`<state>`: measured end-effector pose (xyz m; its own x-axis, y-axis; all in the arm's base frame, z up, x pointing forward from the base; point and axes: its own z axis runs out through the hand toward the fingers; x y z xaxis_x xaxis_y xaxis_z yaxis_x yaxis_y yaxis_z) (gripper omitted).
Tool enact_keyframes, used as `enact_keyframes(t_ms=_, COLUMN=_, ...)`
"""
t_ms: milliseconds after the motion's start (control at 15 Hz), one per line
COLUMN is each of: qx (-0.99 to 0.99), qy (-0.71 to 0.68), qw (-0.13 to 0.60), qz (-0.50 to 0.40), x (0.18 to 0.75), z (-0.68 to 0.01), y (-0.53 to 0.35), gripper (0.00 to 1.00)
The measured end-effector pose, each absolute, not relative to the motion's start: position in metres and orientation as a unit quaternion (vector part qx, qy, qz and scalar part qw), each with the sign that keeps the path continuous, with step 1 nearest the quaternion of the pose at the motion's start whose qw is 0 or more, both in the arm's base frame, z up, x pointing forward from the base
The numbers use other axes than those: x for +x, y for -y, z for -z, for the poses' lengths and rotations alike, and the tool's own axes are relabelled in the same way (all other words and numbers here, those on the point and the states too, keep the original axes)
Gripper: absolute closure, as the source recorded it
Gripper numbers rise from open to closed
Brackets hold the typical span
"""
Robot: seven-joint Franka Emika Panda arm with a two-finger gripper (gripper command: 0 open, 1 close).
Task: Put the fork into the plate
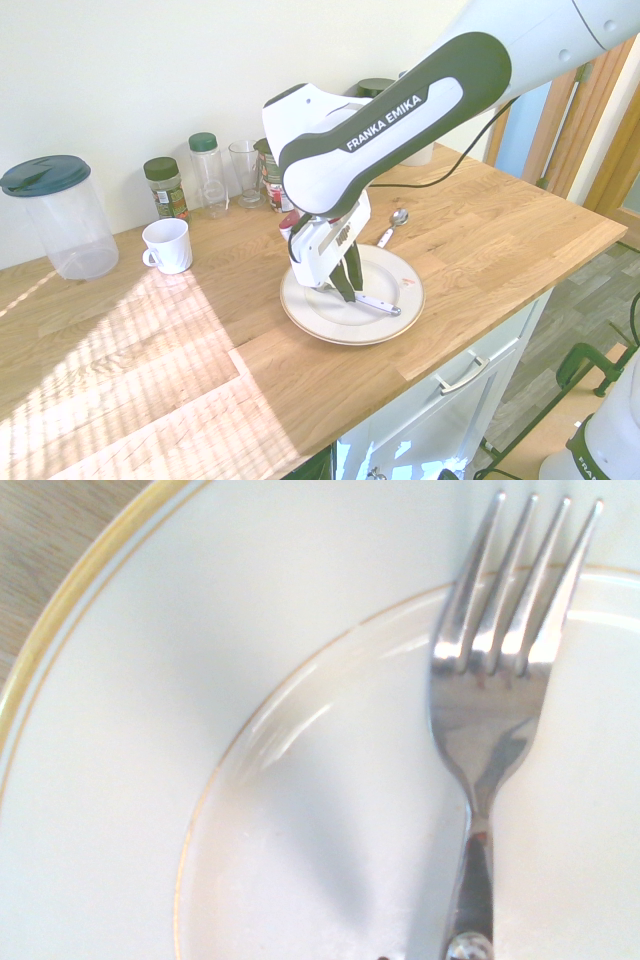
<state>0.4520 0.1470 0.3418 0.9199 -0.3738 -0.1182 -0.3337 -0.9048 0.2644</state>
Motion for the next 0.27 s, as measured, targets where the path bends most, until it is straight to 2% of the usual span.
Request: enact_keyframes(t_ms=267, qx=0.973, qy=0.199, qw=0.106, qz=0.049, x=0.453, z=-0.358, y=-0.146, gripper=0.0)
